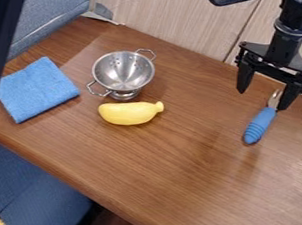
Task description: Put silver pot and placed it right bottom side of the table
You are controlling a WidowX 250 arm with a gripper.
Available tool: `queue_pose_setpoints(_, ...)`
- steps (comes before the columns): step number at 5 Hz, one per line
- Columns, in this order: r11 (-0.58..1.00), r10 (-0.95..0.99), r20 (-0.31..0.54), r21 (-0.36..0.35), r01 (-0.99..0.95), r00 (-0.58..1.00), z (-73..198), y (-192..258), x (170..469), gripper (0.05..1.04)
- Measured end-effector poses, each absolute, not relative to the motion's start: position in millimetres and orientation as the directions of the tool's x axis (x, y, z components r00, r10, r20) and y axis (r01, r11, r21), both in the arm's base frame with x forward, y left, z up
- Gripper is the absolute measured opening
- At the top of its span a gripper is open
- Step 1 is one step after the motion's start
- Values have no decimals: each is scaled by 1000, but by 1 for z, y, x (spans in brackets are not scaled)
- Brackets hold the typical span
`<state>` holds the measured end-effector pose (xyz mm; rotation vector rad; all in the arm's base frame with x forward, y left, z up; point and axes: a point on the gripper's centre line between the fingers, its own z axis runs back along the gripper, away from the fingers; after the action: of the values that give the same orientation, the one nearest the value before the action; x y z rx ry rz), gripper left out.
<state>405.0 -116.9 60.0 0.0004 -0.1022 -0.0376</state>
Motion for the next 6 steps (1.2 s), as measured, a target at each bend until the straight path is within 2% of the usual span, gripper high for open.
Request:
queue_pose_setpoints(1, 999, -34, 53, 15, 33, 998, 41, -116, 400, 999)
queue_pose_setpoints(3, 998, 42, -2, 50, -42, 999, 27, -78, 393, 999)
queue_pose_setpoints(4, 995, 54, 47, 76, -58, 997, 45, -66, 390, 999)
queue_pose_setpoints(6, 964, 74, 120, 245, -102, 990, 60, -23, 391, 999)
